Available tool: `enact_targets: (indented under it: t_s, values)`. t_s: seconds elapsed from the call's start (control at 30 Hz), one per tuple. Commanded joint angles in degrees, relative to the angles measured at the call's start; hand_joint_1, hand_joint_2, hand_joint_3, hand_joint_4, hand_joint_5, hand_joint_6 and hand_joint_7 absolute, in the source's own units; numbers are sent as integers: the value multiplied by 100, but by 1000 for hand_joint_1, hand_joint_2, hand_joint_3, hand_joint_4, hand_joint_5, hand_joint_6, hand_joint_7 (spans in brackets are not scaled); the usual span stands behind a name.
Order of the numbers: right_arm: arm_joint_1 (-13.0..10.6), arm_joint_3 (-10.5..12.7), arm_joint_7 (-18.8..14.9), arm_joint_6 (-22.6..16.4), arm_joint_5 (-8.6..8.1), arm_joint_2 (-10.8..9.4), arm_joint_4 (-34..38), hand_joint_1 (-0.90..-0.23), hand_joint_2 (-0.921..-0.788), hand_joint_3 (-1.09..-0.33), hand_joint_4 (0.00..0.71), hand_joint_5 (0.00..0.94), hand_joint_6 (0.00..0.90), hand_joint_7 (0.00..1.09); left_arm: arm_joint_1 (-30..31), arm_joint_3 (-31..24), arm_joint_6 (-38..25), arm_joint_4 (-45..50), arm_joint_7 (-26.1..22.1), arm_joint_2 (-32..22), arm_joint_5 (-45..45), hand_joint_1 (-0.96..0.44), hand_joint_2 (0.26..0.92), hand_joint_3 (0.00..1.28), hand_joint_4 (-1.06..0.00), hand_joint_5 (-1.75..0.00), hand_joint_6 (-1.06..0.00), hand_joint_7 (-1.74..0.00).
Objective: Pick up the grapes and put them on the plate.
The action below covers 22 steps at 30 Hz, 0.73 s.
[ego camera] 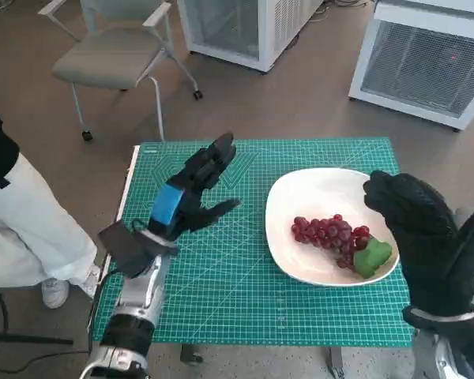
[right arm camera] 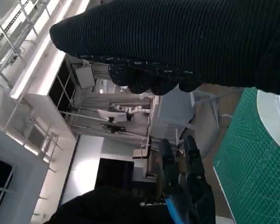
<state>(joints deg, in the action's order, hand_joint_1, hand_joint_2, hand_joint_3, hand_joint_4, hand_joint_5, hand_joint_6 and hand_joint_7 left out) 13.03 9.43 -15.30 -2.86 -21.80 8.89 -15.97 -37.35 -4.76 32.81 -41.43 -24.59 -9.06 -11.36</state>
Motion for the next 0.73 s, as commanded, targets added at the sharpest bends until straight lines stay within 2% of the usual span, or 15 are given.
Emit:
enact_targets:
  t_s: [0.03, 0.43, 0.73]
  values:
    - [-28, -19, -19, 127, 0, 57, 31, -355, -921, -589, 460, 761, 251, 978, 253, -59, -127, 378, -113, -107, -62, -458, 921, 116, -303, -3, -340, 0]
    - [-29, -16, -27, 139, 18, 99, 43, -347, -921, -591, 460, 759, 249, 967, 777, -139, -417, 1011, -184, -44, -206, -460, 921, 116, -366, -20, -357, -7]
    - [-36, -25, -20, 175, -7, 110, 12, -345, -921, -593, 454, 754, 251, 962, 920, -179, -583, 1186, -254, -7, -338, -457, 921, 104, -387, -17, -368, -8]
